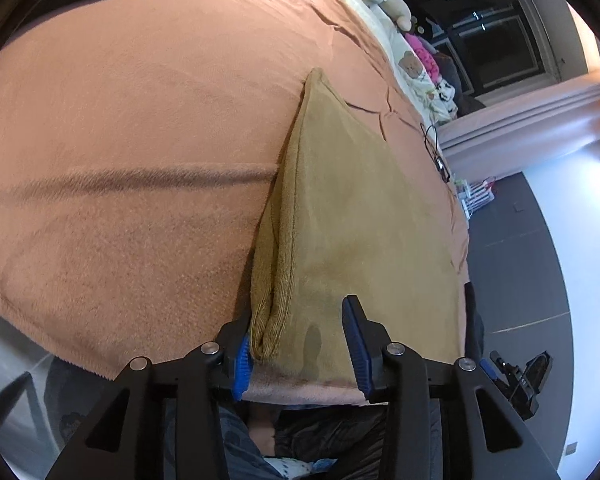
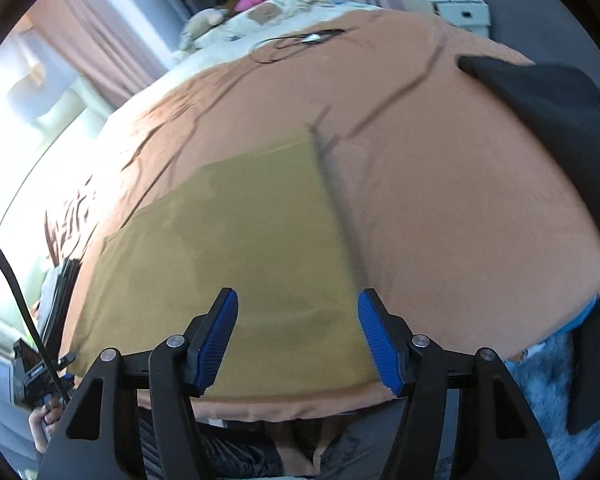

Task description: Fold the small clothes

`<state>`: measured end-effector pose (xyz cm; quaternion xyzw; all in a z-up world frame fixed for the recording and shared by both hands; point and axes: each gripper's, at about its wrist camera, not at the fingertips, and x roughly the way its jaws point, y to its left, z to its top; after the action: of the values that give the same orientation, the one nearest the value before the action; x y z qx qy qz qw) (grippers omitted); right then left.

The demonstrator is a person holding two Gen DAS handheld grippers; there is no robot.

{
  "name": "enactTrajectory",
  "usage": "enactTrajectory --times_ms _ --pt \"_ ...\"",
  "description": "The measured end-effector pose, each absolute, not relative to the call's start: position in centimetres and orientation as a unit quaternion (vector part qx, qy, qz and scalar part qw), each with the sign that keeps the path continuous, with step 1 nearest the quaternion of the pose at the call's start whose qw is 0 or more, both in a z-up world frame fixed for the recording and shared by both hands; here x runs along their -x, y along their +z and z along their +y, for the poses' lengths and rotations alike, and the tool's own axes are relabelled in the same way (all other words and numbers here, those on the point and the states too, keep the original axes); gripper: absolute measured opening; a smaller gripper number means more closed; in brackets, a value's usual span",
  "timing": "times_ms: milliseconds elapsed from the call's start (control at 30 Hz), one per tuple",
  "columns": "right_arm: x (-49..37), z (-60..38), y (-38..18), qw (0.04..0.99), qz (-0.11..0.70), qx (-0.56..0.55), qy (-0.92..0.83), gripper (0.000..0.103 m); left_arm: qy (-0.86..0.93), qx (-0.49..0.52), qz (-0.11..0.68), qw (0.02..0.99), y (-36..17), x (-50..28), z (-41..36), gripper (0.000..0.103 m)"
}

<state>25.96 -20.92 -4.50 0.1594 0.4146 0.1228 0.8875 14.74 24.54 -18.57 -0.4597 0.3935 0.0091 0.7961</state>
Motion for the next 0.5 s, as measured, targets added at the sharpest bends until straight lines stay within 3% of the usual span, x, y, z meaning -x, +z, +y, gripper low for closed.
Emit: enactTrajectory --times_ms 267,400,500 --pt "-27.1 -13.5 -4.7 0.884 0.422 -0.103 0.171 0.059 0.014 0.474 0.372 0.798 -19.3 -13.3 24.1 0.041" --pt "-28.8 -11.7 -6.0 0.874 0.437 -0.087 0.192 0.043 0.022 0.478 0.36 0.8 -19.6 -12.7 23.8 0.041" --pt "-30.0 -10.1 -6.9 0.867 0.448 -0.073 0.207 0.037 0.028 0.477 0.353 0.804 -19.6 -12.4 23.5 0.039"
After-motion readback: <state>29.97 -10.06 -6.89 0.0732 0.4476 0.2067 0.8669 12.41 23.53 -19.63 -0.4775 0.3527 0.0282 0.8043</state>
